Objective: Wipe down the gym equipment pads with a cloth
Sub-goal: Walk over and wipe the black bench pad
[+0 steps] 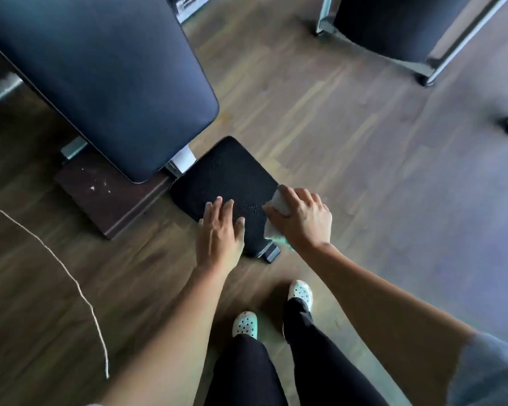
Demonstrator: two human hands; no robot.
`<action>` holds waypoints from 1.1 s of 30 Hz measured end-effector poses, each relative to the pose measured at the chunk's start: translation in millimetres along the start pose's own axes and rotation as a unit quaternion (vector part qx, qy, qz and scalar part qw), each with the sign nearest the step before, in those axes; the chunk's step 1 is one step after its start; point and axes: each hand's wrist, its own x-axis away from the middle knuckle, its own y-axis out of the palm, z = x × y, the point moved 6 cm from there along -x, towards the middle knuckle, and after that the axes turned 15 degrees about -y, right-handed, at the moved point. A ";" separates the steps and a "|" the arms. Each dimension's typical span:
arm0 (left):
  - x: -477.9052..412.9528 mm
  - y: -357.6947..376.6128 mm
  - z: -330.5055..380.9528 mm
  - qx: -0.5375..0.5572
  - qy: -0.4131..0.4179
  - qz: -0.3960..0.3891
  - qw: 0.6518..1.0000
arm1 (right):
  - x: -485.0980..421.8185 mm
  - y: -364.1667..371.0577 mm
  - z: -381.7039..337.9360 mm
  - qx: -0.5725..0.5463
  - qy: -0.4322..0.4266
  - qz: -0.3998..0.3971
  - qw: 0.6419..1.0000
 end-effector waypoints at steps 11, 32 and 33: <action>-87.7 62.4 -35.0 -0.033 -0.086 0.013 0.996 | -96.2 109.0 11.4 0.020 -0.095 -0.014 0.995; -142.1 85.5 -115.2 -0.083 -0.061 0.014 0.995 | -192.4 185.9 -29.4 0.000 -0.134 -0.017 0.991; -141.9 85.6 -115.3 -0.086 -0.058 0.014 0.994 | -198.6 189.1 -35.2 0.000 -0.166 -0.027 0.986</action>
